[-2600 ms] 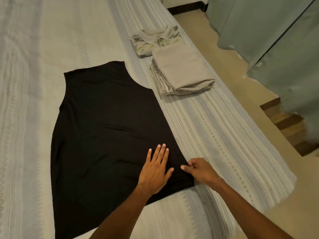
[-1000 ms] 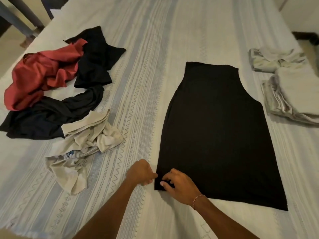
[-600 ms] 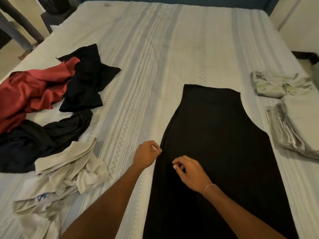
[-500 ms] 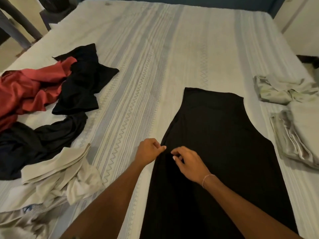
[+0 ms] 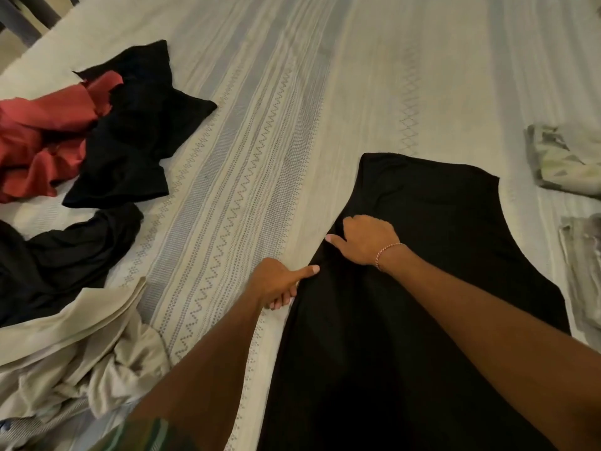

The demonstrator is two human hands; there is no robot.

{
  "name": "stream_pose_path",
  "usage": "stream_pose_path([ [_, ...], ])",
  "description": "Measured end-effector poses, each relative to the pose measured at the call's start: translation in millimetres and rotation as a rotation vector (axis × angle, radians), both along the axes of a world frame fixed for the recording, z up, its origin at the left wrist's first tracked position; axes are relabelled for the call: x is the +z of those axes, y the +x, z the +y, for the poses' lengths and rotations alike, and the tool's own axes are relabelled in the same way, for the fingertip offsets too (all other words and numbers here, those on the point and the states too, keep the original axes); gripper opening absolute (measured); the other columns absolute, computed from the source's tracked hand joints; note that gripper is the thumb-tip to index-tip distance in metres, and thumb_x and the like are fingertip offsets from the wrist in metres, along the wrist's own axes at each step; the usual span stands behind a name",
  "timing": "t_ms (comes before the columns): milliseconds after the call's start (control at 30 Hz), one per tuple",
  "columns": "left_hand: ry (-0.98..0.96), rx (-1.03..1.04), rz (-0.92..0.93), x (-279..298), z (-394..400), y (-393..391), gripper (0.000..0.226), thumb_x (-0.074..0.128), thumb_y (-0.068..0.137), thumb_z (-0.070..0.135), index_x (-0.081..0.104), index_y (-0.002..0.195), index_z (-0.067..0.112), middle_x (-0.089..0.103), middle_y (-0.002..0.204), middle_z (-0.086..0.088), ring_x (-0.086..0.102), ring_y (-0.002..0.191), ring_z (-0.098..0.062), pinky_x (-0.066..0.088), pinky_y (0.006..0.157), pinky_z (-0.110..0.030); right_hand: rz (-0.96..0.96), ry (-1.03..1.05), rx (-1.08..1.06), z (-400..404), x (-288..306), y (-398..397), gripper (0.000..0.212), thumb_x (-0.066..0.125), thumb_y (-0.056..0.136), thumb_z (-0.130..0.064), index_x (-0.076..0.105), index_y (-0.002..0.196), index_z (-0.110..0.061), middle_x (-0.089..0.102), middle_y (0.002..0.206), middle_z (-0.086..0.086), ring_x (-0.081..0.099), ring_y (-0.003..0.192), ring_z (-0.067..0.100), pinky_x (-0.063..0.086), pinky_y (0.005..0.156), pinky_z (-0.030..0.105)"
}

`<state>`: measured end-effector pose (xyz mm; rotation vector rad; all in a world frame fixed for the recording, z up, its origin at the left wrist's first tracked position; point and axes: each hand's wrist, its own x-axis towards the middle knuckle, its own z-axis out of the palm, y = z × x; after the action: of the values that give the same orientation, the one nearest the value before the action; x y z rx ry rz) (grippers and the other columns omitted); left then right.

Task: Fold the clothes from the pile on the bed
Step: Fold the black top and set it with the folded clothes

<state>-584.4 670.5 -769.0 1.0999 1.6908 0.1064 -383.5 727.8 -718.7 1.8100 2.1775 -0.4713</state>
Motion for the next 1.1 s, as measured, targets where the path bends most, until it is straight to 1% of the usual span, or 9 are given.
stream_pose_path([
  [100,-0.03,0.017,-0.03,-1.1,3.2,-2.5,0.077,0.066,0.076,0.077,0.069,0.065,0.0,0.064,0.053,-0.014,0.053,0.038,-0.022,0.045,0.046,-0.026,-0.014,-0.099,0.003,11.8,-0.2,-0.9,0.067,0.032,0.097,-0.071,0.047,0.066,-0.014,0.053,0.071,0.004,0.059,0.074,0.022,0.048,0.075,0.037],
  [200,-0.062,0.041,-0.052,-3.0,5.3,-3.8,0.081,0.061,0.08,0.077,0.07,0.068,-0.003,0.063,0.053,-0.015,0.052,0.037,-0.022,0.044,0.044,-0.026,0.109,-0.279,-0.066,23.5,2.1,-7.7,0.067,0.041,0.09,-0.077,0.04,0.059,-0.018,0.046,0.061,-0.001,0.045,0.055,0.014,0.039,0.059,0.029],
  [300,-0.063,0.066,-0.066,-5.3,6.1,-5.8,0.088,0.05,0.083,0.081,0.07,0.063,-0.002,0.064,0.054,-0.017,0.052,0.036,-0.023,0.044,0.042,-0.024,0.135,-0.409,-0.02,28.7,7.0,-16.8,0.054,0.056,0.094,-0.061,0.05,0.067,-0.015,0.047,0.071,-0.001,0.045,0.063,0.015,0.038,0.061,0.026],
  [400,-0.052,0.106,-0.12,-6.7,6.9,-8.0,0.095,0.039,0.086,0.084,0.07,0.058,-0.001,0.063,0.053,-0.017,0.054,0.036,-0.024,0.045,0.042,-0.025,0.44,-0.519,-0.222,32.4,8.0,-23.3,0.022,0.057,0.098,-0.032,0.061,0.088,-0.012,0.054,0.079,0.003,0.053,0.063,0.014,0.038,0.055,0.024],
  [567,-0.061,0.146,-0.172,-8.2,8.5,-10.1,0.106,0.021,0.083,0.09,0.069,0.056,0.0,0.064,0.057,-0.021,0.054,0.038,-0.026,0.043,0.039,-0.022,0.687,-0.627,-0.491,38.5,3.0,-32.5,0.026,0.053,0.102,-0.037,0.055,0.118,-0.017,0.049,0.08,0.0,0.047,0.045,0.003,0.036,0.041,0.016],
  [700,-0.059,0.149,-0.193,-8.4,8.1,-11.4,0.106,0.016,0.082,0.09,0.066,0.053,0.002,0.064,0.058,-0.023,0.054,0.038,-0.026,0.041,0.038,-0.022,0.611,-0.561,-0.311,46.1,8.9,-41.6,0.013,0.061,0.098,-0.019,0.058,0.11,-0.017,0.059,0.073,-0.001,0.053,0.048,0.003,0.04,0.044,0.016],
  [833,-0.055,0.161,-0.217,-9.5,7.7,-13.3,0.105,0.017,0.082,0.09,0.066,0.058,0.0,0.064,0.058,-0.022,0.054,0.038,-0.026,0.043,0.038,-0.022,0.51,-0.623,-0.065,56.0,15.8,-50.2,0.043,0.075,0.088,-0.01,0.054,0.123,-0.023,0.069,0.084,0.003,0.065,0.062,0.009,0.047,0.053,0.019],
  [967,-0.035,0.158,-0.215,-11.3,7.6,-14.3,0.104,0.018,0.084,0.088,0.066,0.055,0.0,0.065,0.058,-0.023,0.055,0.038,-0.026,0.043,0.039,-0.022,0.376,-0.419,0.157,64.4,13.8,-51.4,0.038,0.079,0.086,-0.021,0.06,0.118,-0.027,0.058,0.078,-0.011,0.061,0.08,0.011,0.039,0.067,0.019],
  [1100,-0.033,0.16,-0.204,-12.4,7.5,-14.8,0.102,0.019,0.085,0.088,0.065,0.053,0.002,0.064,0.058,-0.022,0.055,0.038,-0.025,0.045,0.04,-0.022,0.436,-0.338,0.145,65.2,11.5,-54.1,0.035,0.084,0.081,-0.026,0.067,0.111,-0.026,0.055,0.079,-0.014,0.054,0.072,0.003,0.039,0.067,0.021],
])
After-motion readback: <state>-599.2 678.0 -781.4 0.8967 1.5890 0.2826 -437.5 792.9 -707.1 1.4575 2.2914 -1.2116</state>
